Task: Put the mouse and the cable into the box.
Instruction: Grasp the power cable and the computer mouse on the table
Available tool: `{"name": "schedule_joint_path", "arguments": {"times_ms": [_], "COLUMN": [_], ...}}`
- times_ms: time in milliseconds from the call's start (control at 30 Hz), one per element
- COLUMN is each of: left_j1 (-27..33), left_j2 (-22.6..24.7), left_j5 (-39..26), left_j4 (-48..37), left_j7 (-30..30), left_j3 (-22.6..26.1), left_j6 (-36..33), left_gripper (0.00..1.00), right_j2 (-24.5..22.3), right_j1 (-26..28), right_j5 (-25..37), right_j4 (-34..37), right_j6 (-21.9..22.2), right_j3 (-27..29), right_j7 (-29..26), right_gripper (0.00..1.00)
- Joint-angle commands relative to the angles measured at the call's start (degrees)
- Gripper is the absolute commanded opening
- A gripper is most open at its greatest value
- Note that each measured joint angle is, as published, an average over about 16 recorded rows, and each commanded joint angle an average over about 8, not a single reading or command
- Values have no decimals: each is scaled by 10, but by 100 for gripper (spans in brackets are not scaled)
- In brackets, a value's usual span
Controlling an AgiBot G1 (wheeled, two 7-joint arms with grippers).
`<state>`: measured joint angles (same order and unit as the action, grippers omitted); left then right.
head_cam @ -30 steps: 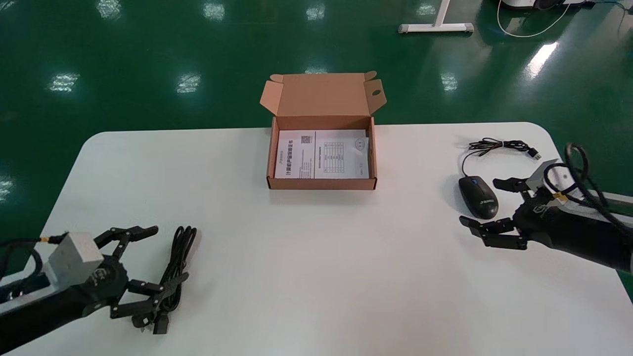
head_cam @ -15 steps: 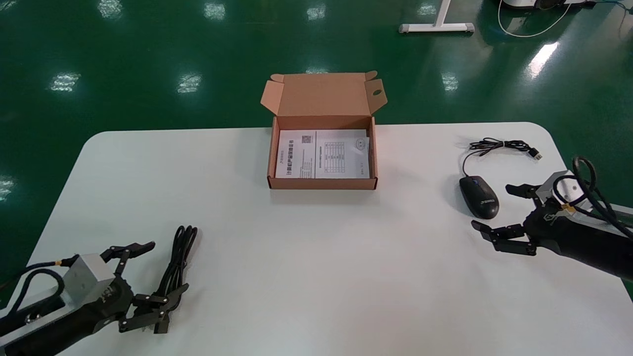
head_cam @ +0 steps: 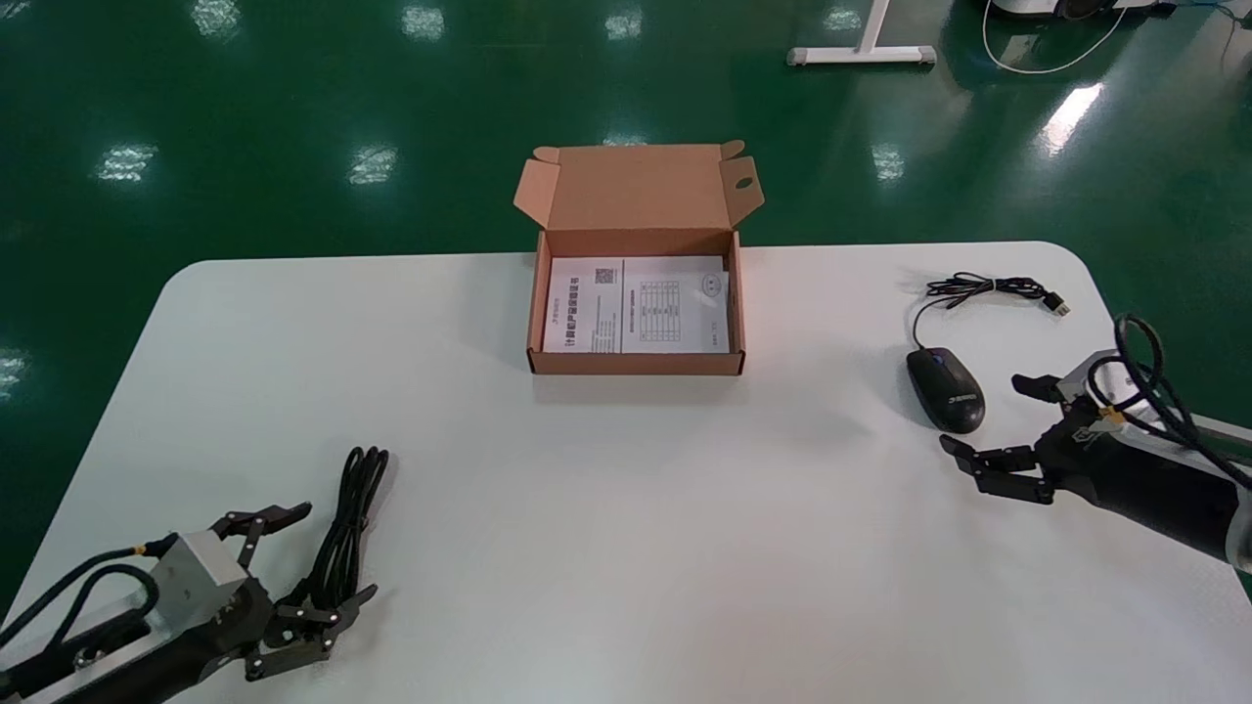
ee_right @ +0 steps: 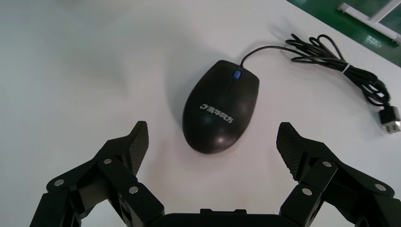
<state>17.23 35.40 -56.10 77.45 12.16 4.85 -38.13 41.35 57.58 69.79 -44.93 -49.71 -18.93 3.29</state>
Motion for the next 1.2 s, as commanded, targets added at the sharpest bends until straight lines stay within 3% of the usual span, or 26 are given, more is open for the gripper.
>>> {"name": "schedule_joint_path", "arguments": {"times_ms": [33, 833, 1133, 1200], "left_j1": [-3, -42, -49, -49], "left_j2": [4, 22, 17, 17], "left_j5": [-3, 7, 16, 15], "left_j4": [1, 1, 0, 0], "left_j7": [4, 18, -12, -13], "left_j3": [1, -14, -4, -2], "left_j6": [4, 24, 17, 16], "left_gripper": [100, 100, 100, 100], "right_j2": [9, 100, 104, 104], "right_j1": [2, 63, 80, 81], "right_j5": [0, -7, -10, -10], "right_j4": [10, 155, 195, 197], "right_j6": [7, 45, 28, 27], "right_j3": [1, 11, 12, 12], "right_j7": [4, 94, 106, 106], "right_gripper": [100, 100, 100, 91]}}
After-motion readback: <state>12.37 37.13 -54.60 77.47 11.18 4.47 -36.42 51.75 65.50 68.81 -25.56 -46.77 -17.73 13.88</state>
